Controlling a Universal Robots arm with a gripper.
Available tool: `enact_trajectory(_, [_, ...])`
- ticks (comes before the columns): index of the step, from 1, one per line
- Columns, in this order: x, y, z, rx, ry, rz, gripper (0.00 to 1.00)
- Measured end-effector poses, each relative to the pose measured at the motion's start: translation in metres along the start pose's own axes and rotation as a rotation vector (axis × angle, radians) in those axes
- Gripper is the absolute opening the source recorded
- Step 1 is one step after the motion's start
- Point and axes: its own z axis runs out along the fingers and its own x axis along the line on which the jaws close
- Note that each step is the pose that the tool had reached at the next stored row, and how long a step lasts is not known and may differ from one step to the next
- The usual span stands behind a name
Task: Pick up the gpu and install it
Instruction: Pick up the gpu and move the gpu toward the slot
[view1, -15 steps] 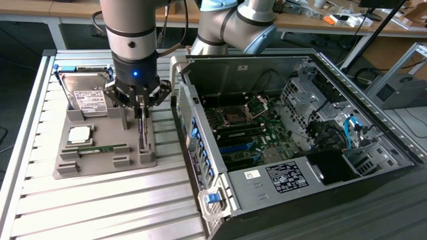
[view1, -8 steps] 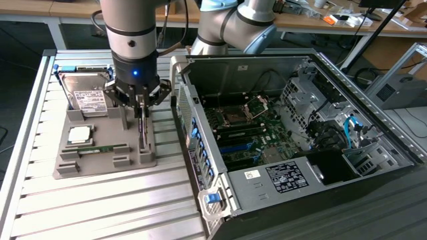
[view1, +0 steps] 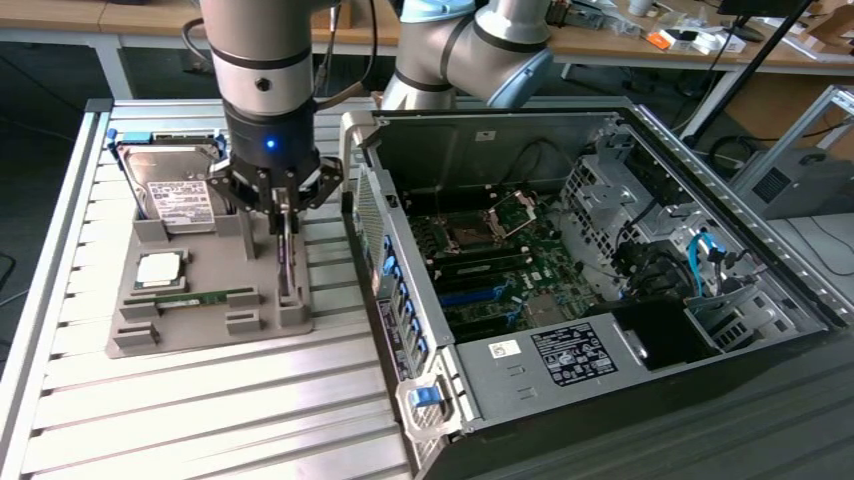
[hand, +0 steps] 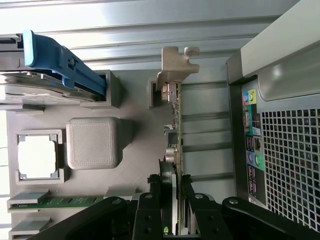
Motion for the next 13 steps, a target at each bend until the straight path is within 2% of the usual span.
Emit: enact_trajectory(13, [-0.0001, 0.0002, -0.0043, 0.0000, 0.0000, 0.000, 0.27])
